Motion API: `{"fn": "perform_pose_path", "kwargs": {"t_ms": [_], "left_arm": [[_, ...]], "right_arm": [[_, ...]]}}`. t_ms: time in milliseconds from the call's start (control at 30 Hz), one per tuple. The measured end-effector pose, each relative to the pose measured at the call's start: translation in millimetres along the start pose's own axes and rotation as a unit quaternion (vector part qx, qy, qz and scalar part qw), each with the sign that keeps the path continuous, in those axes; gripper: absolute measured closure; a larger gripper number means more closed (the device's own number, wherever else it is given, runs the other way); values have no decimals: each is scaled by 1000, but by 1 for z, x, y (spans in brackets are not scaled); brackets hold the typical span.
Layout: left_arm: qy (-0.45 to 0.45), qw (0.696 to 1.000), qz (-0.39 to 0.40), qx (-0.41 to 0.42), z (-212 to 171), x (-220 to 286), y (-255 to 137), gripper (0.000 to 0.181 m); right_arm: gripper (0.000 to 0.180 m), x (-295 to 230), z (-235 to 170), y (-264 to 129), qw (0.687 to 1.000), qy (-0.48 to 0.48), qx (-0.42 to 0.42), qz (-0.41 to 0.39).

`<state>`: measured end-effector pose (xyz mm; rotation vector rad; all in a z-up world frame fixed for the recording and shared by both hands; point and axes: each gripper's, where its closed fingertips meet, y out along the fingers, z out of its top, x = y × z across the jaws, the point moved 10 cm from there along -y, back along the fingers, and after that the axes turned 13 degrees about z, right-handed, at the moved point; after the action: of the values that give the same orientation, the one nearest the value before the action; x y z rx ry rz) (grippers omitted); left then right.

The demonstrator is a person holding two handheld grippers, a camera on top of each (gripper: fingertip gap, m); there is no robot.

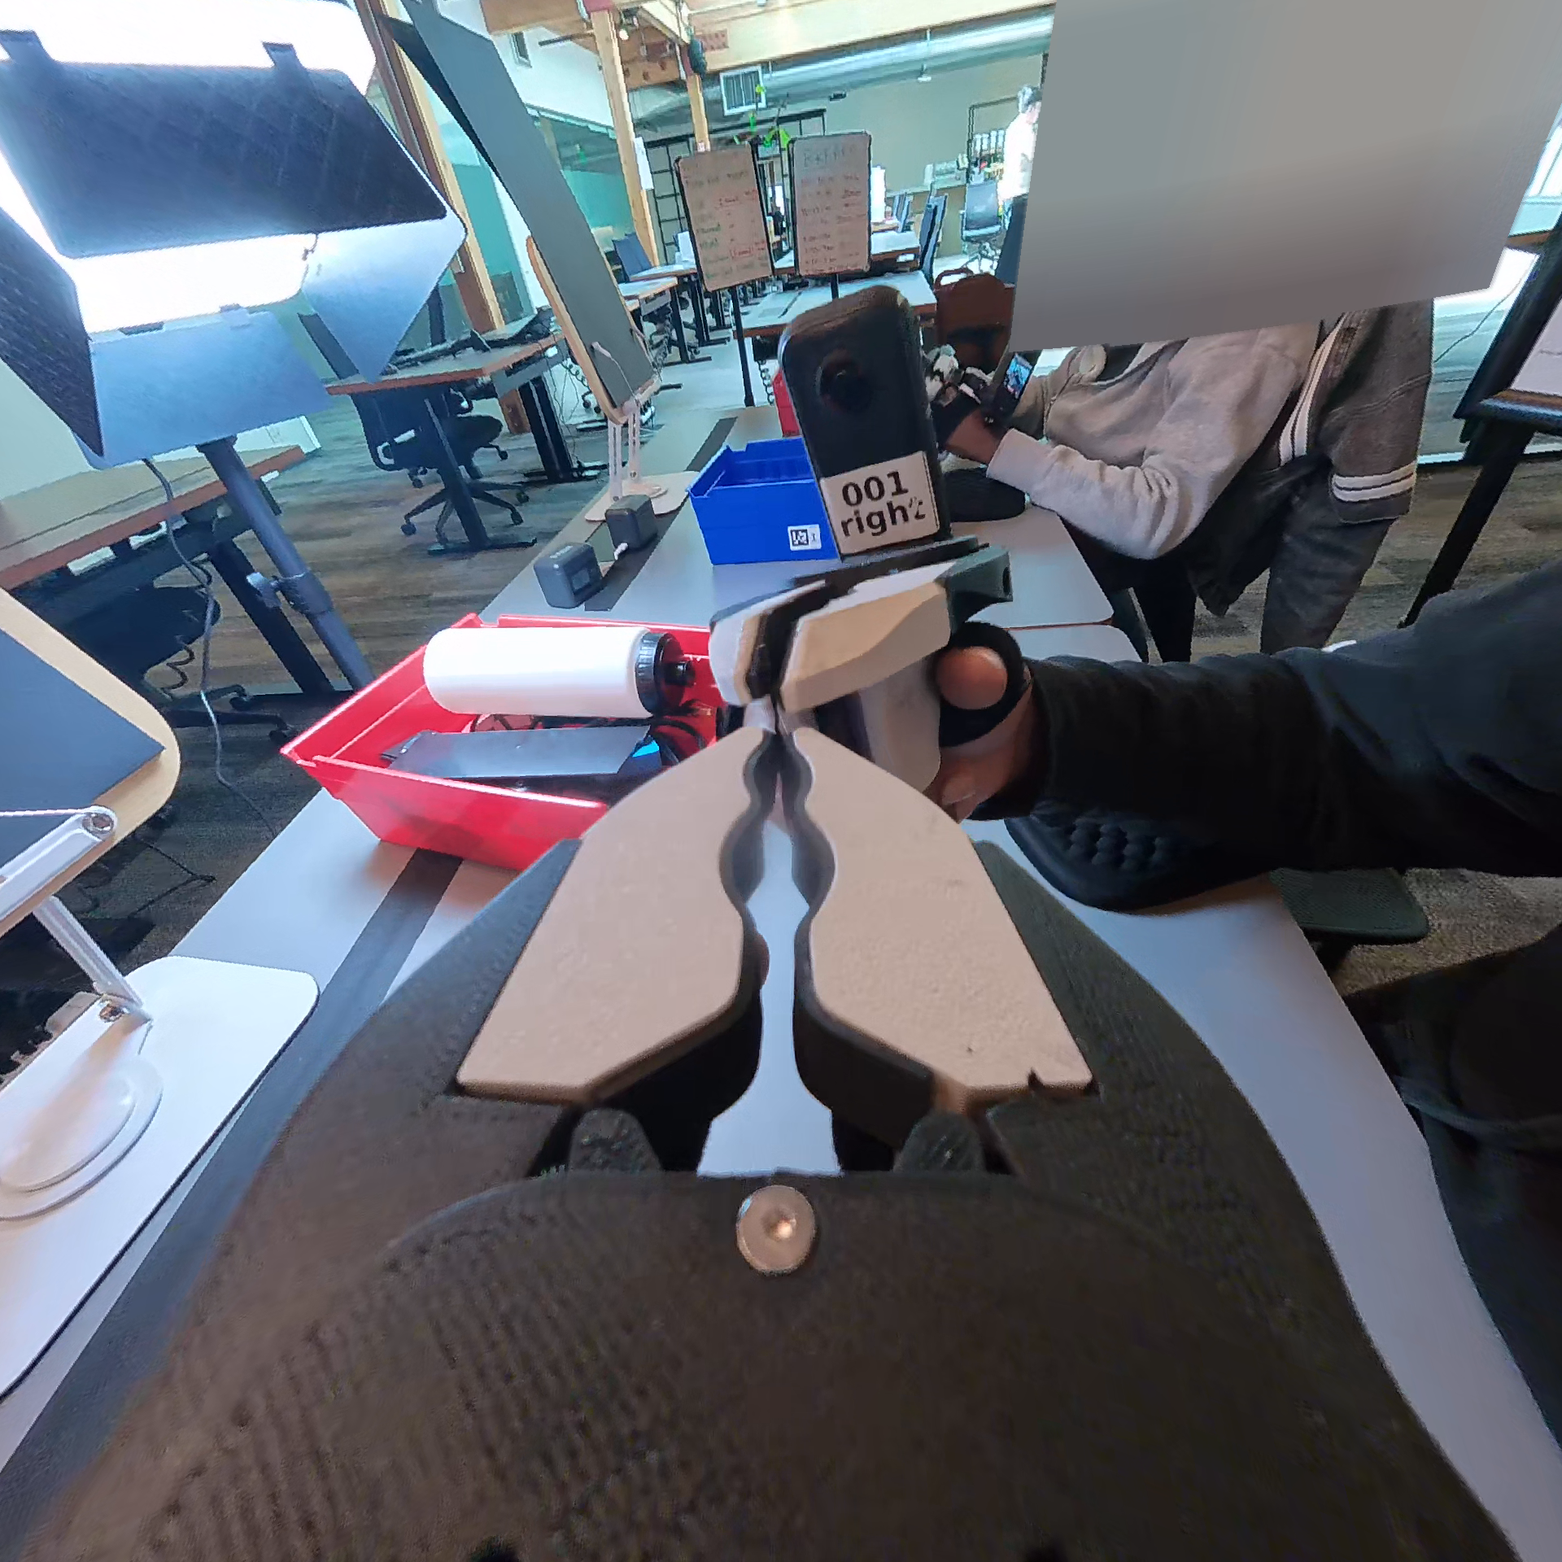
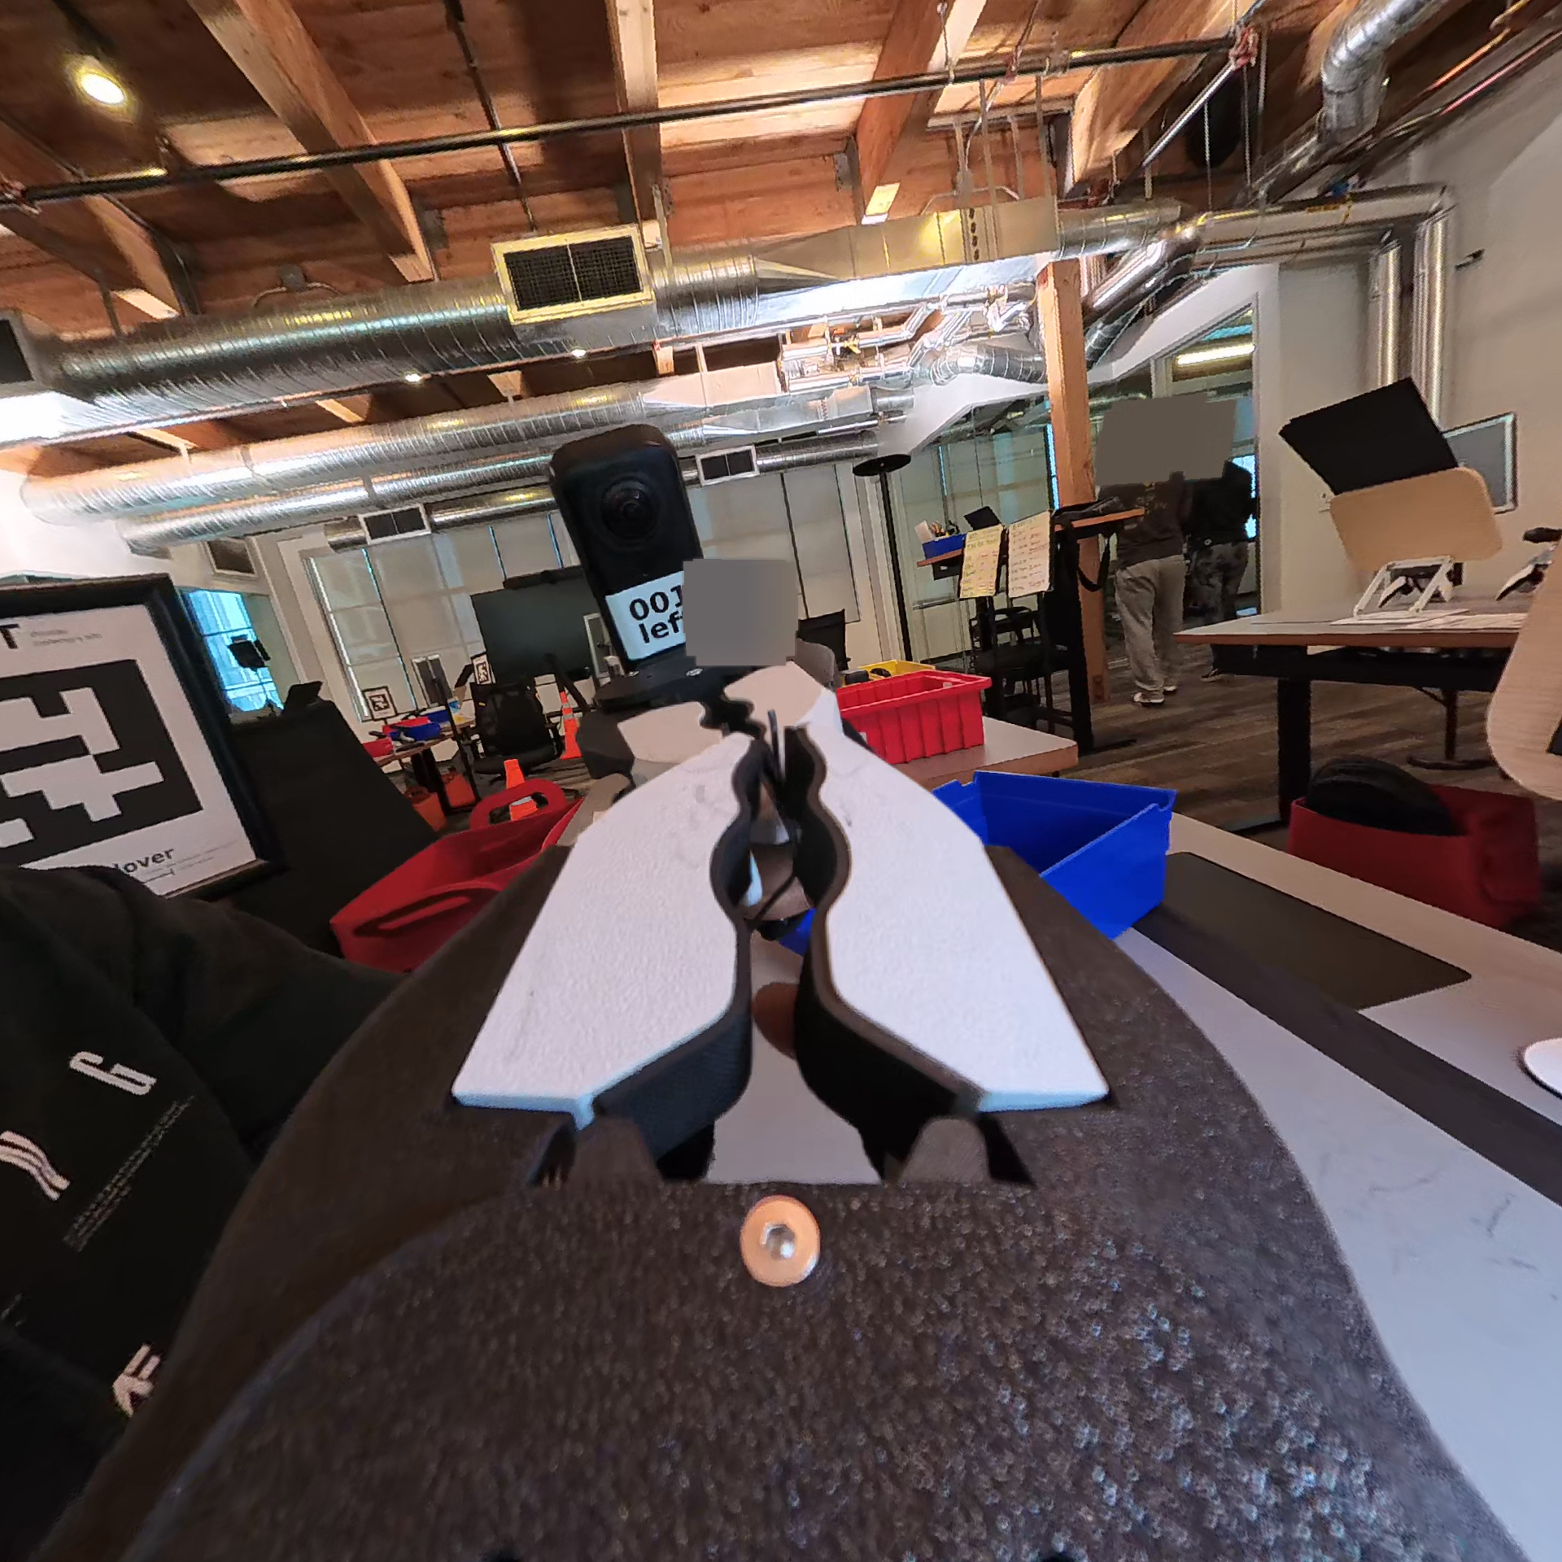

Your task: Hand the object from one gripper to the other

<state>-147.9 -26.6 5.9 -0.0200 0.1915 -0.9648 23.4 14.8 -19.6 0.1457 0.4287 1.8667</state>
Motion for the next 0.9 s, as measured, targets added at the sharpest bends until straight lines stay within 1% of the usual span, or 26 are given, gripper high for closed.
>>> {"fn": "perform_pose_path", "kwargs": {"t_ms": [67, 133, 300, 367, 400, 433, 500, 600, 700, 767, 800, 900], "left_arm": [[-1, 1000, -3, -4, -1, -1, 0, 180], [-2, 1000, -11, -9, -2, 1, 1, 180], [-9, 1000, -4, 5, -2, -1, 1, 180], [-15, 1000, 7, 15, -2, -3, 0, 170], [-16, 1000, 9, 17, -2, -3, 0, 167], [-14, 1000, 10, 19, -2, -2, 0, 169], [-6, 1000, 10, 20, -1, -1, 1, 180], [-3, 1000, 5, 13, -1, 1, 2, 180], [4, 1000, -1, 3, -1, 0, 1, 180], [-1, 1000, -8, 2, -2, 0, 1, 180], [-1, 1000, -9, -4, -3, -1, 2, 180], [2, 1000, -5, -13, -6, -2, 4, 180]], "right_arm": [[173, -1, 1, 0, 1000, -3, -4, -1], [179, -1, 2, -2, 1000, -9, -6, -3], [179, 0, 3, -2, 1000, -13, -3, -13], [179, -1, 4, -3, 1000, -16, 0, -17], [179, -2, 4, -2, 1000, -15, -1, -16], [179, -2, 4, -2, 1000, -13, -1, -18], [179, -2, 4, -2, 1000, -12, 0, -21], [178, -2, 6, -3, 1000, -16, -7, -22], [174, -3, 9, -4, 1000, -21, -1, -21], [175, -3, 8, -4, 999, -22, -15, -19], [179, -2, 7, -4, 999, -24, -18, -20], [180, 0, 5, -4, 999, -18, -21, -20]]}}
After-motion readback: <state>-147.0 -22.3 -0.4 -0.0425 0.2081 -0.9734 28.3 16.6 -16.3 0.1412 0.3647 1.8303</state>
